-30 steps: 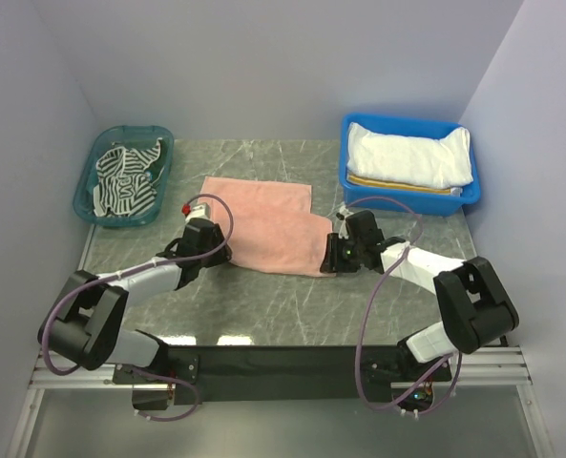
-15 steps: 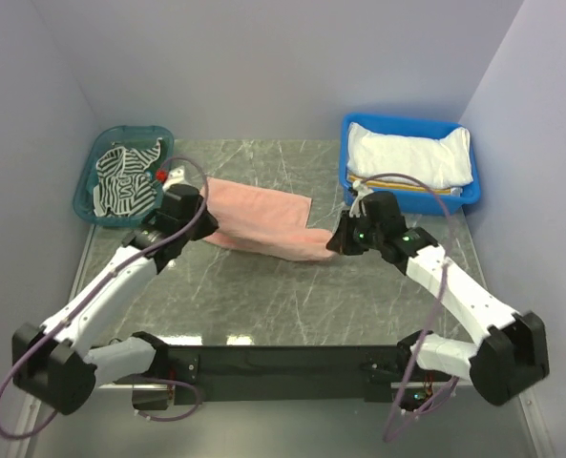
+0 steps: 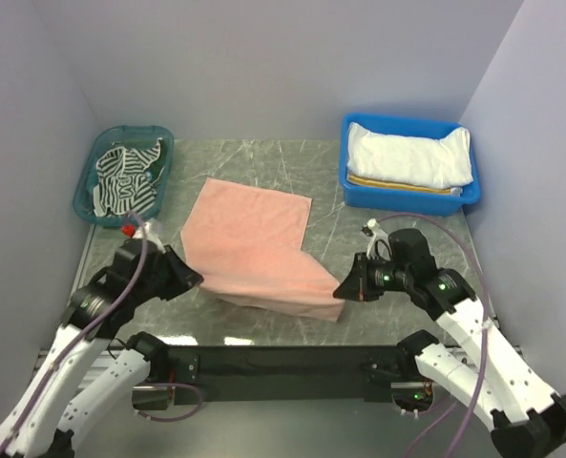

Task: Fold and stack the towels
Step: Flatten out the crumpled towel

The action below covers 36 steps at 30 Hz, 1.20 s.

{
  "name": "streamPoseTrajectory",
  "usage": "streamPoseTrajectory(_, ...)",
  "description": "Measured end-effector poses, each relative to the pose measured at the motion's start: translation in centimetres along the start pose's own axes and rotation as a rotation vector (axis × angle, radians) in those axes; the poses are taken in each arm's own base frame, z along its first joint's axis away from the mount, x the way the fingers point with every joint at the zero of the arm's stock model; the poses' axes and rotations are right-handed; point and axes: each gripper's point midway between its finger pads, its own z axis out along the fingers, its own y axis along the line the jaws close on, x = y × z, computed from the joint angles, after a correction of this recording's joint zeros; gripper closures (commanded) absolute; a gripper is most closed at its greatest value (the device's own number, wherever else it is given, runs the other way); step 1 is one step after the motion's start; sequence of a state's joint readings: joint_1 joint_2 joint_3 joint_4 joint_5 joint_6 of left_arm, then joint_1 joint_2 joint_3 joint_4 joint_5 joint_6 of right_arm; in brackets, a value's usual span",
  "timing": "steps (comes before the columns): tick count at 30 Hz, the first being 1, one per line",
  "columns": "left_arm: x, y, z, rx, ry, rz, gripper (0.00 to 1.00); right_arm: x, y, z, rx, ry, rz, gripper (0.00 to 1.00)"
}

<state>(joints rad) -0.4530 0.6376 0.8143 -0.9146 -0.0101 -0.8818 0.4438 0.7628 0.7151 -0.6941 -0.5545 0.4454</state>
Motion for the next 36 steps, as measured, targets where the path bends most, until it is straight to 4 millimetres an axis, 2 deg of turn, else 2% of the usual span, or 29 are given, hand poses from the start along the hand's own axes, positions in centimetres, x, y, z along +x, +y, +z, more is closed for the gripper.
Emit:
streamPoseTrajectory(2,0.0,-0.6,-2.1,0.046,-0.009,-0.011,0.70,1.2,0.8,-0.9,-0.038,0.022,0.003,0.88)
streamPoseTrajectory(3,-0.2,-0.9,-3.2,0.063,-0.022,-0.014,0.62,1.6,1.0,-1.2,-0.042,0.027,0.001,0.74)
streamPoseTrajectory(5,-0.5,-1.1,-4.2,0.073,-0.035,-0.020,0.56,2.1,0.5,-1.6,-0.010,0.033,0.014,0.65)
streamPoseTrajectory(6,-0.5,-1.0,-4.2,0.069,-0.037,-0.022,0.41,2.3,0.1,-1.8,0.014,0.031,0.017,0.58)
streamPoseTrajectory(9,0.5,0.7,-2.7,0.009,-0.019,-0.027,0.25,2.1,-1.5,-1.6,0.097,0.011,0.032,0.52)
streamPoseTrajectory(10,1.0,1.6,-2.0,-0.024,-0.007,-0.028,0.24,1.9,-2.0,-1.3,0.123,0.005,0.038,0.52)
streamPoseTrajectory(13,1.9,3.5,0.0,-0.119,0.032,-0.022,0.23,1.1,-3.6,0.0,0.189,0.004,0.059,0.52)
streamPoseTrajectory(16,1.1,3.6,1.8,-0.169,0.026,-0.004,0.25,-0.3,-4.5,1.8,0.219,-0.003,0.065,0.52)
streamPoseTrajectory(18,0.4,3.6,3.0,-0.198,0.019,0.015,0.29,-1.1,-5.1,3.0,0.238,-0.001,0.057,0.53)
streamPoseTrajectory(21,-0.7,3.2,5.7,-0.233,0.017,0.048,0.31,-2.1,-5.1,4.8,0.254,0.011,0.005,0.57)
streamPoseTrajectory(25,-0.8,3.2,9.7,-0.269,0.050,0.073,0.36,-3.2,-4.8,8.0,0.254,0.038,-0.085,0.63)
streamPoseTrajectory(30,-0.1,3.9,14.8,-0.314,0.093,0.077,0.45,-3.3,-4.4,12.3,0.254,0.116,-0.181,0.69)
streamPoseTrajectory(34,1.3,5.7,18.2,-0.386,0.151,0.085,0.51,-3.3,-4.2,15.8,0.249,0.169,-0.225,0.73)
streamPoseTrajectory(36,0.4,5.3,19.3,-0.395,0.135,0.088,0.52,-3.3,-4.7,17.2,0.258,0.190,-0.230,0.73)
